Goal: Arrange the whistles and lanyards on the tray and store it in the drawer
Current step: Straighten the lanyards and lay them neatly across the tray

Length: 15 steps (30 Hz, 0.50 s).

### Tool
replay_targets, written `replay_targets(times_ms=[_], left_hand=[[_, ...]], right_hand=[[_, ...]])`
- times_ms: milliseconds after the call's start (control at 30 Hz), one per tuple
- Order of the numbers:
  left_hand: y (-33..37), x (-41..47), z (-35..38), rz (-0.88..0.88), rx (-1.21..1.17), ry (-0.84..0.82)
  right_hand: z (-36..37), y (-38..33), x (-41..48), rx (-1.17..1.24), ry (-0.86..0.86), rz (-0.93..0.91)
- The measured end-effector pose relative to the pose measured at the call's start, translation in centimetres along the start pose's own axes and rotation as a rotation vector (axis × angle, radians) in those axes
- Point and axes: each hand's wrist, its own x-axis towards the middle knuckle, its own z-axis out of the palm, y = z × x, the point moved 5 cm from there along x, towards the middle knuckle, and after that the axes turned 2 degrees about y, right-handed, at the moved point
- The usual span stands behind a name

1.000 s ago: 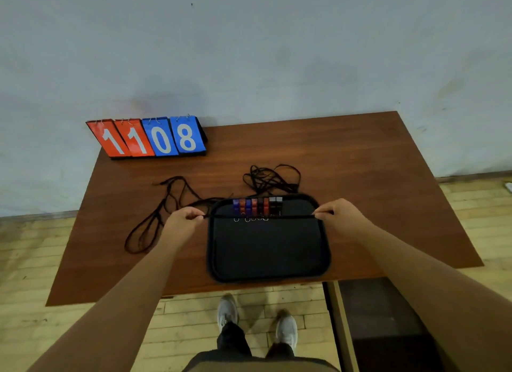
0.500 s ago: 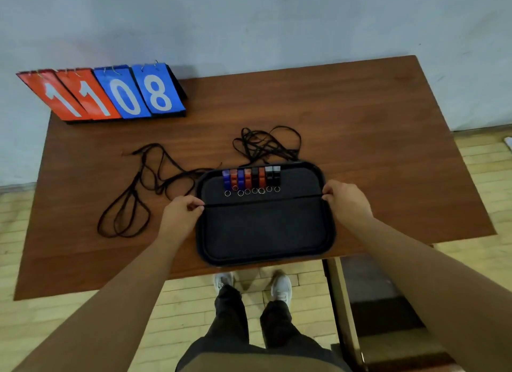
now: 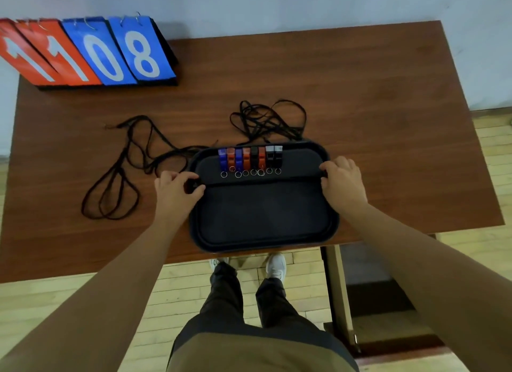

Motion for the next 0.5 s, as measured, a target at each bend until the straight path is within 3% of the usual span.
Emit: replay_targets(times_ms=[200,500], left_hand=[[-1.2,1.3,-3.8,-0.105,-0.155,0.048],[-0.6,7.7,-6.4,0.039,-0.075,0.062]], right_hand=[[-2.9,-5.7,2.6,0.106,0.066,-0.071],[-1.5,-21.4,9.0,0.226,-0.078,-0.233]])
